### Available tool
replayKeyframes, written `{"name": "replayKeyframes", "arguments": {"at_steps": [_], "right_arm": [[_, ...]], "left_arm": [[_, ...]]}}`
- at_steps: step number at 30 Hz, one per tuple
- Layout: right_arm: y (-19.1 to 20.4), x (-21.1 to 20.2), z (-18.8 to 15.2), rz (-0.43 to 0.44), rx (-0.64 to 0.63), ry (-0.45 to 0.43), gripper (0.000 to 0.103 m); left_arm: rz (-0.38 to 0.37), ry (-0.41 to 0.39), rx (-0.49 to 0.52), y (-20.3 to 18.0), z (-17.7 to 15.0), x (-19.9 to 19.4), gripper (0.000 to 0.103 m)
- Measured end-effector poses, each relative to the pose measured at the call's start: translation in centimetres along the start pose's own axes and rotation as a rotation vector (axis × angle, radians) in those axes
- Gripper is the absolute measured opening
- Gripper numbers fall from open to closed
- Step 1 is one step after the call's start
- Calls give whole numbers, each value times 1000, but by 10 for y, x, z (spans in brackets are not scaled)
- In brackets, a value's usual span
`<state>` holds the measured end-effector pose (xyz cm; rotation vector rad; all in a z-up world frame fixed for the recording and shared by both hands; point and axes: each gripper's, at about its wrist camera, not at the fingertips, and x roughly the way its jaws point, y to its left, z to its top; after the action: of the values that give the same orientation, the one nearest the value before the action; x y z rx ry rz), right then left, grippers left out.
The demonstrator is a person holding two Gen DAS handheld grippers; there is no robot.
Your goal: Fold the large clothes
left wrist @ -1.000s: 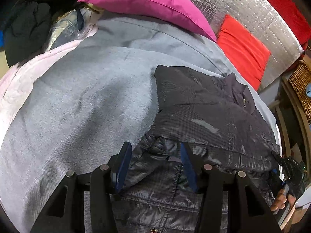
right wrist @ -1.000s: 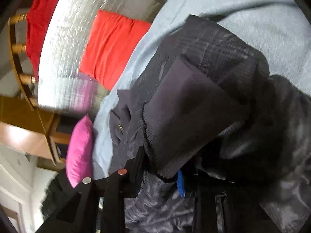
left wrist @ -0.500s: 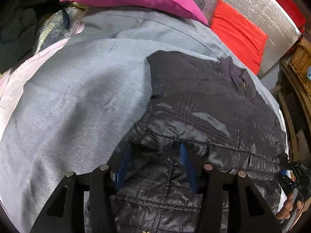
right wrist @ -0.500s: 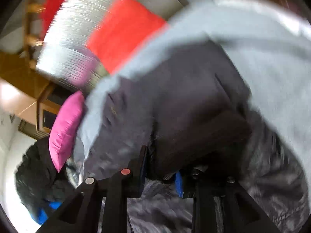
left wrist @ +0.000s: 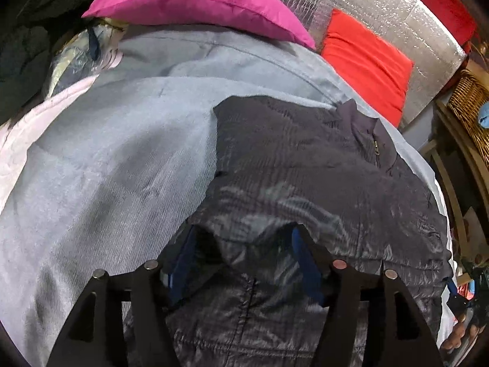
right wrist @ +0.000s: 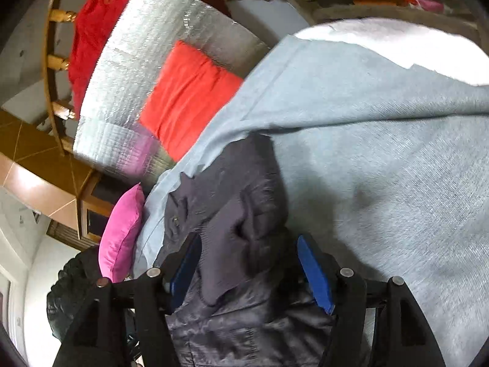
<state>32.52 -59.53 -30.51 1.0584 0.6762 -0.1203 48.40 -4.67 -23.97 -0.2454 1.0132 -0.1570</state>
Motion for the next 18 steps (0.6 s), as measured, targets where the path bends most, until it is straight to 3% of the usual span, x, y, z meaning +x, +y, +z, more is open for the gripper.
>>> {"name": "replayKeyframes", "arguments": {"at_steps": [5,10,14,15,18], "right_arm": [[2,32,9,-34,-39,73,71],[7,53,2,-13,-78,120,85],[21,66,-8,-47,-164,121,86],[26,71,-11,-64,-188,119,84],[36,68,-21,-135,-284,93,63]], "left_arm": [[40,-23,30,-1,4,6,71],[19,6,5,3,7,18,79],[-17,43,-38,9,5,27,80],[-21,46,-42,10,5,28,80],[-11,35,-29,7,3,26,77]]}}
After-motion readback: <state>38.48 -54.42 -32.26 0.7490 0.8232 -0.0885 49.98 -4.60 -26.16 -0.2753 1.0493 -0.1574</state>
